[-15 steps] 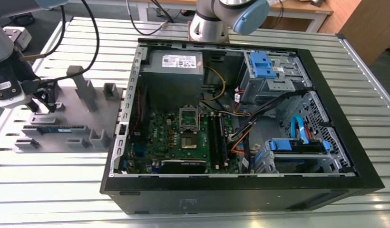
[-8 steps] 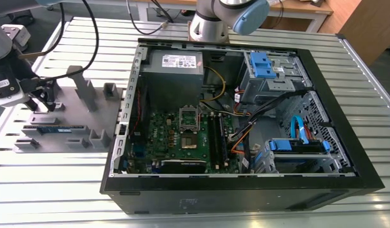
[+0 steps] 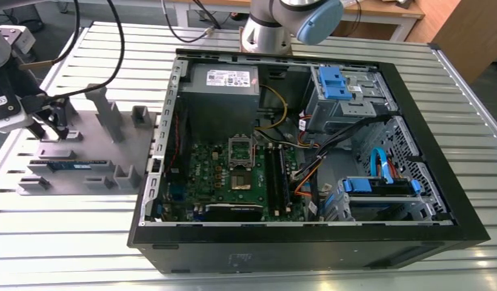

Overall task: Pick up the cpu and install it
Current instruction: 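Pick up the cpu and move it towards the insertion slot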

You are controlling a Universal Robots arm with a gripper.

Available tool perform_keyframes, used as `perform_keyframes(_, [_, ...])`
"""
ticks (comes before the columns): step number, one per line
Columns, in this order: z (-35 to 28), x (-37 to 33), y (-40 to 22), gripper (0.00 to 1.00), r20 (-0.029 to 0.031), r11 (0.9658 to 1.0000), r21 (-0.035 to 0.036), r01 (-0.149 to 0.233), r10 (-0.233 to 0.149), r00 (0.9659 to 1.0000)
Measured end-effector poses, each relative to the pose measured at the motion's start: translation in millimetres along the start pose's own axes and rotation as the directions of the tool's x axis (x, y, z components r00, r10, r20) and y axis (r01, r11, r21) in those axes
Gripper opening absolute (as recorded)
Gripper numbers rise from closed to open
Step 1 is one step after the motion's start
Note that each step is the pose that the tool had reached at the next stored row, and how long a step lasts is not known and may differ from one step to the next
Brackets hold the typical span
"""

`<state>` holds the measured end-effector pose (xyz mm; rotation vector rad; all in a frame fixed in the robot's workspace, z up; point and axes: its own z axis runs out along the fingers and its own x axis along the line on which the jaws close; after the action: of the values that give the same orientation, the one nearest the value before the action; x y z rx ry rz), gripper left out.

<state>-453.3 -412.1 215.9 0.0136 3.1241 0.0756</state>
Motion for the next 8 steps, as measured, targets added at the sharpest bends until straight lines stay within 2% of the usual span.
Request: perform_keyframes(8, [-13.4, -0.2, 0.6, 0.47, 0.0000, 1.0000, 0.0000, 0.000, 0.000, 1.0000])
